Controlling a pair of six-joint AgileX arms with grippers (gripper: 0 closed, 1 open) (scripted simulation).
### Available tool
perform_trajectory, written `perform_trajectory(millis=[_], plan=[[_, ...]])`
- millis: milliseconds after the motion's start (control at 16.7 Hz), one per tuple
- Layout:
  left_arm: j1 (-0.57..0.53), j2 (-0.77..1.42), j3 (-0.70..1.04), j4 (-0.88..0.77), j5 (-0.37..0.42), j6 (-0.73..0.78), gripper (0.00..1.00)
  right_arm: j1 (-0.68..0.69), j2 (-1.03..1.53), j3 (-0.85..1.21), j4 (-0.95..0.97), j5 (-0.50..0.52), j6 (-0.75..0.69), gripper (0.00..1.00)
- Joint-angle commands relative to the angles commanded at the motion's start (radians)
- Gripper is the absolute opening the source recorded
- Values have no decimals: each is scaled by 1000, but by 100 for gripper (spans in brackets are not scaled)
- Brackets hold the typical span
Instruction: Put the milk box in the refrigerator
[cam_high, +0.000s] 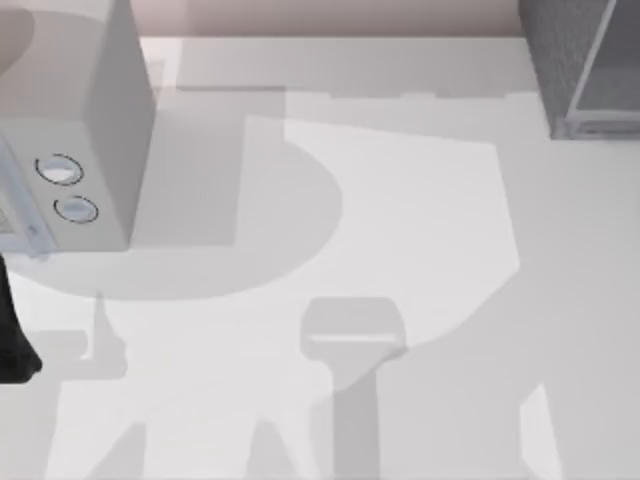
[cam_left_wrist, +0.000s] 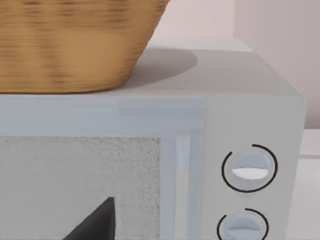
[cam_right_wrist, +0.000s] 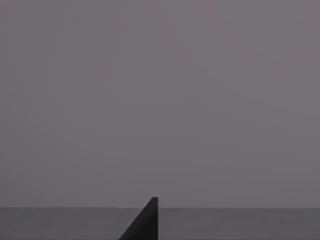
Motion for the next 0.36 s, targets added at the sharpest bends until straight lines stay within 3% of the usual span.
perform_trajectory(millis=[360], plan=[[0,0,0,0,0,0,100,0,0,0,0,0,0,100]])
